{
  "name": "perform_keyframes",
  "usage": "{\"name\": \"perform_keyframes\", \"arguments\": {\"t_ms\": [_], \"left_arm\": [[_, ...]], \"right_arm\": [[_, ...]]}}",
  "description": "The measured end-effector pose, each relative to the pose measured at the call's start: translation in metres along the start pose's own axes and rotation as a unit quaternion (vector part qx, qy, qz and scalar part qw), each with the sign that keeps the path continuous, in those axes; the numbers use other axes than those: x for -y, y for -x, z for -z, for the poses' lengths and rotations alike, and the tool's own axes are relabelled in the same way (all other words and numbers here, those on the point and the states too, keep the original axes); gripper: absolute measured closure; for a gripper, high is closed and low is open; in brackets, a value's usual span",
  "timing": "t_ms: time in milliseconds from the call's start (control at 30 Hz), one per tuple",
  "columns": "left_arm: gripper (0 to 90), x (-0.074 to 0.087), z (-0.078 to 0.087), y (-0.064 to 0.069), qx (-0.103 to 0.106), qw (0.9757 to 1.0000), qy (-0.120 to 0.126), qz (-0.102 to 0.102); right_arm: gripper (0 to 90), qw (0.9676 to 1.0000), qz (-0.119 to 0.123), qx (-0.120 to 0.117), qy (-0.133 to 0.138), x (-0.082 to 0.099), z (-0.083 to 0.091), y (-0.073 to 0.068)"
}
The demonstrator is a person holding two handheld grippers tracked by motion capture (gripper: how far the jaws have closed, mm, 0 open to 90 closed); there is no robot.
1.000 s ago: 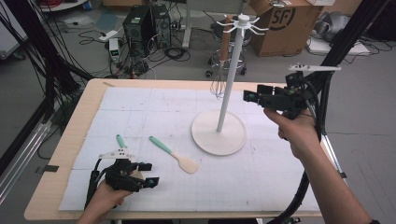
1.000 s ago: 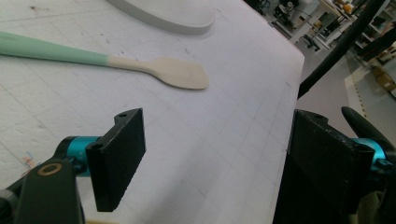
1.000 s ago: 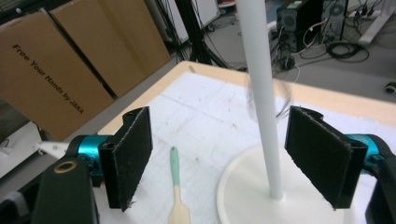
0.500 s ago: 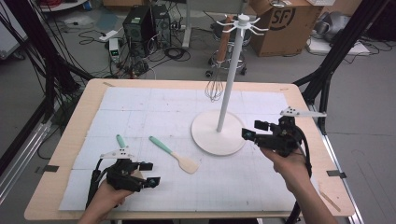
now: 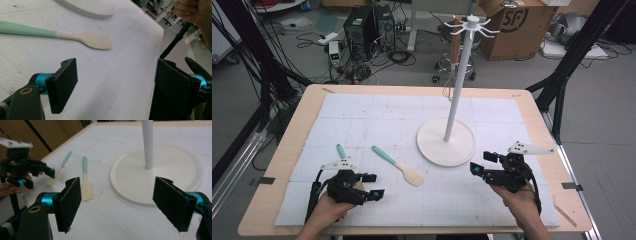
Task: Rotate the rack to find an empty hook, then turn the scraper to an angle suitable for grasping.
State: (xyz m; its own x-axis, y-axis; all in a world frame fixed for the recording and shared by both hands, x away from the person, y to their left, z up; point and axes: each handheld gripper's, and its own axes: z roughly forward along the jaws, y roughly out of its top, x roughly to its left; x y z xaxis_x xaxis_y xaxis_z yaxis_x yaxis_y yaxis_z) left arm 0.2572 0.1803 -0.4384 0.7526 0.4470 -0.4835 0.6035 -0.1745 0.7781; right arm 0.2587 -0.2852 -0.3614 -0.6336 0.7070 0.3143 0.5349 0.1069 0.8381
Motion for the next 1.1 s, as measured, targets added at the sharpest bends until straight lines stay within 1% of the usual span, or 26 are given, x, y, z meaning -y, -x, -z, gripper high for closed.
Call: {"name": "perform_keyframes", "arguments": {"t_ms": [33,67,200,233,267,300,367,433,467,500,533,567,700,800,933,967,1033,1100], "left_arm": [[19.1,0.000,0.000,0.000,0.001,1.0000,0.001,0.000],[19.1,0.000,0.000,0.000,0.001,1.0000,0.001,0.002],[19.2,0.002,0.001,-0.002,-0.004,1.0000,0.001,-0.001],[19.1,0.002,0.002,-0.002,-0.004,1.0000,0.003,0.001],[19.1,0.002,0.003,-0.003,-0.004,1.0000,0.002,-0.001],[19.1,0.003,0.003,-0.003,-0.004,1.0000,0.003,0.001],[19.1,0.003,0.004,-0.003,-0.006,1.0000,0.005,-0.001],[19.1,0.003,0.004,-0.003,-0.005,1.0000,0.004,-0.003],[19.1,0.003,0.005,-0.003,-0.005,1.0000,0.004,-0.003],[19.1,0.003,0.005,-0.003,-0.004,1.0000,0.004,-0.003],[19.1,0.003,0.004,-0.003,-0.006,1.0000,0.006,-0.003],[19.2,0.003,0.004,-0.003,-0.006,1.0000,0.006,-0.001],[19.1,0.003,0.002,-0.003,-0.003,1.0000,0.004,-0.002],[19.1,0.002,0.001,-0.003,-0.002,1.0000,0.001,-0.006],[19.1,0.001,0.001,-0.002,-0.001,1.0000,0.005,-0.004],[19.2,0.001,0.002,-0.002,-0.001,1.0000,0.005,-0.006],[19.1,-0.003,0.002,-0.002,-0.001,0.9999,0.009,-0.006],[19.1,-0.011,0.003,-0.004,-0.003,0.9999,0.014,-0.008]], "right_arm": [[22.2,0.9999,0.009,0.008,-0.002,0.002,-0.001,-0.002],[22.3,0.9997,0.021,0.008,0.002,0.004,-0.001,-0.003],[22.8,0.9998,0.014,-0.008,0.009,0.015,-0.004,-0.005],[22.8,0.9999,0.014,-0.005,0.003,0.016,-0.006,-0.005],[22.9,0.9997,0.022,-0.002,0.005,0.019,-0.007,-0.006],[23.0,0.9997,0.021,-0.004,0.008,0.021,-0.008,-0.006],[23.1,0.9997,0.016,-0.013,0.010,0.026,-0.010,-0.004],[23.1,0.9998,0.013,-0.012,0.007,0.031,-0.012,-0.004],[23.7,0.9996,0.021,-0.013,0.011,0.035,-0.013,-0.004],[24.0,0.9995,0.022,-0.015,0.014,0.038,-0.013,-0.004],[24.0,0.9996,0.018,-0.017,0.012,0.042,-0.013,-0.004],[24.0,0.9996,0.018,-0.018,0.014,0.046,-0.014,-0.002],[24.0,0.9997,0.005,-0.017,0.016,0.058,-0.013,0.002],[24.0,0.9996,0.002,-0.017,0.023,0.062,-0.011,0.005],[24.0,0.9994,0.002,-0.015,0.033,0.063,-0.010,0.005],[24.0,0.9993,0.001,-0.017,0.034,0.063,-0.010,0.005],[24.0,0.9992,0.000,-0.018,0.036,0.062,-0.009,0.004],[24.0,0.9991,0.001,-0.019,0.037,0.062,-0.009,0.005]]}}
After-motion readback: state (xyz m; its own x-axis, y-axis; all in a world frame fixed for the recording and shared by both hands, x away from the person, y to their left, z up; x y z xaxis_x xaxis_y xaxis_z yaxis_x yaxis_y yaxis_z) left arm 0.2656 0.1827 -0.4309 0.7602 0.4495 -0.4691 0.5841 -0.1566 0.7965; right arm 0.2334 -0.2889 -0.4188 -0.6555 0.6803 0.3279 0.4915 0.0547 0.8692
